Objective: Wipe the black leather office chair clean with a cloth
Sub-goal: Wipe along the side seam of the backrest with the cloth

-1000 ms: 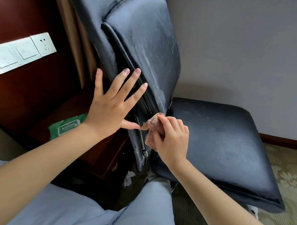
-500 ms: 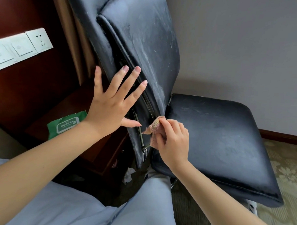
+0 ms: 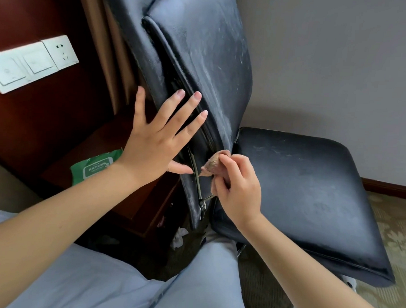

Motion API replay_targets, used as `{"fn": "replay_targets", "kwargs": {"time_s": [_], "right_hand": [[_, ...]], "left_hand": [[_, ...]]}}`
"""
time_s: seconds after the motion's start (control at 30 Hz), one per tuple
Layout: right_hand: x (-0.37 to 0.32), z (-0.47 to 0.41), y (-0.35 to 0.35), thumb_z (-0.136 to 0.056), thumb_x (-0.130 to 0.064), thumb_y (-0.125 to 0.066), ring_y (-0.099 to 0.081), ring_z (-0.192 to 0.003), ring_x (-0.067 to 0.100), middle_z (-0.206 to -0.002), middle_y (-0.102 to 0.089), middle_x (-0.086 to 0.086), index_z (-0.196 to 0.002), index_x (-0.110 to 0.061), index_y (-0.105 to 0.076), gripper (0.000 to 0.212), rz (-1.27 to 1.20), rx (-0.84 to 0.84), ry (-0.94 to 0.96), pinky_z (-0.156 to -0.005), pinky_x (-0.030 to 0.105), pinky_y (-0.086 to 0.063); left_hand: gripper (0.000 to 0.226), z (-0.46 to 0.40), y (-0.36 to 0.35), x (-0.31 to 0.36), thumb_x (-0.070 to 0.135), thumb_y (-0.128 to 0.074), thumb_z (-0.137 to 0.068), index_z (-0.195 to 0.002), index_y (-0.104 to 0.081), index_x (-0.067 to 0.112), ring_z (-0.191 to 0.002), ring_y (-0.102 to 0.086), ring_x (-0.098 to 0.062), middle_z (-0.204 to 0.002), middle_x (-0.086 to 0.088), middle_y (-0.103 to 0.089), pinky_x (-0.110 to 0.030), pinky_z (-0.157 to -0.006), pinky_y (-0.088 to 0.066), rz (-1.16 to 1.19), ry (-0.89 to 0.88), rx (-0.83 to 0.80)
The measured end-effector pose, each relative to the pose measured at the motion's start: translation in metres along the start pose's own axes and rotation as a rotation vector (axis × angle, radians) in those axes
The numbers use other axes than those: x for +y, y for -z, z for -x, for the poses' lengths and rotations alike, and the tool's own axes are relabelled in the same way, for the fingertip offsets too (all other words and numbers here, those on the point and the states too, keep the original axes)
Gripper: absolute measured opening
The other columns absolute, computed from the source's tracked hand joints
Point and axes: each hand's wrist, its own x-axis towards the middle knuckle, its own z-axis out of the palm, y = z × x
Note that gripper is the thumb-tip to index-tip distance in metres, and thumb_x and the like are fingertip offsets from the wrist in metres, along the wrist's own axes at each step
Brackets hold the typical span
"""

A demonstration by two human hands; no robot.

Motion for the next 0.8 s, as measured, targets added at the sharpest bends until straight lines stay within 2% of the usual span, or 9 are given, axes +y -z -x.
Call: {"fn": "replay_targets", "kwargs": {"time_s": [0.1,0.23,0.4,0.53,0.67,0.8], "right_hand": [[-0.005,-0.016,0.000,-0.084,-0.004,-0.060,-0.052,-0.087,0.023,-0.107,-0.053,0.009,-0.115,-0.004,-0.062,0.031,0.080,0.018,0.168,-0.069,0.031,-0.043],[0.003,-0.014,-0.001,-0.081,-0.005,-0.063,-0.047,-0.086,0.020,-0.111,-0.045,0.002,-0.119,-0.014,-0.052,0.040,0.248,-0.028,0.294,-0.063,0.033,-0.041],[0.016,0.010,0.001,-0.075,-0.004,-0.071,-0.048,-0.085,0.021,-0.110,-0.045,0.001,-0.114,-0.011,-0.064,0.041,0.298,-0.095,0.258,-0.061,0.034,-0.043],[-0.005,-0.023,0.004,-0.082,-0.007,-0.066,-0.048,-0.088,0.019,-0.109,-0.046,0.001,-0.110,-0.008,-0.068,0.029,0.277,0.019,0.298,-0.066,0.030,-0.036],[-0.010,-0.039,0.001,-0.083,-0.008,-0.063,-0.048,-0.084,0.019,-0.106,-0.047,0.002,-0.110,-0.009,-0.068,0.027,0.320,0.079,0.312,-0.065,0.031,-0.034],[0.013,0.009,0.001,-0.080,-0.010,-0.070,-0.053,-0.084,0.019,-0.105,-0.057,0.003,-0.111,-0.012,-0.068,0.031,0.387,-0.027,0.265,-0.064,0.030,-0.035]], "left_hand": [[0.117,0.000,0.000,0.002,0.078,-0.063,-0.061,-0.149,-0.026,0.012,-0.139,-0.022,-0.034,-0.155,-0.015,-0.018,-0.073,-0.101,-0.010,0.006,0.012,0.007],[0.119,0.001,0.000,0.000,0.079,-0.063,-0.060,-0.150,-0.025,0.011,-0.139,-0.022,-0.034,-0.155,-0.014,-0.018,-0.074,-0.101,-0.012,-0.007,0.003,0.006],[0.122,0.001,0.000,-0.001,0.076,-0.069,-0.056,-0.150,-0.027,0.010,-0.139,-0.022,-0.034,-0.155,-0.014,-0.018,-0.074,-0.101,-0.009,0.012,-0.001,0.002],[0.118,0.001,-0.001,0.001,0.076,-0.066,-0.061,-0.150,-0.026,0.010,-0.139,-0.022,-0.034,-0.155,-0.014,-0.018,-0.074,-0.101,-0.010,0.013,0.004,0.008],[0.119,0.001,0.000,-0.001,0.074,-0.068,-0.059,-0.150,-0.026,0.009,-0.139,-0.021,-0.034,-0.155,-0.015,-0.017,-0.074,-0.101,-0.009,0.020,0.001,-0.004],[0.123,0.002,-0.001,-0.002,0.075,-0.069,-0.056,-0.150,-0.023,0.010,-0.140,-0.020,-0.034,-0.155,-0.014,-0.016,-0.073,-0.101,-0.009,0.009,-0.007,-0.012]]}}
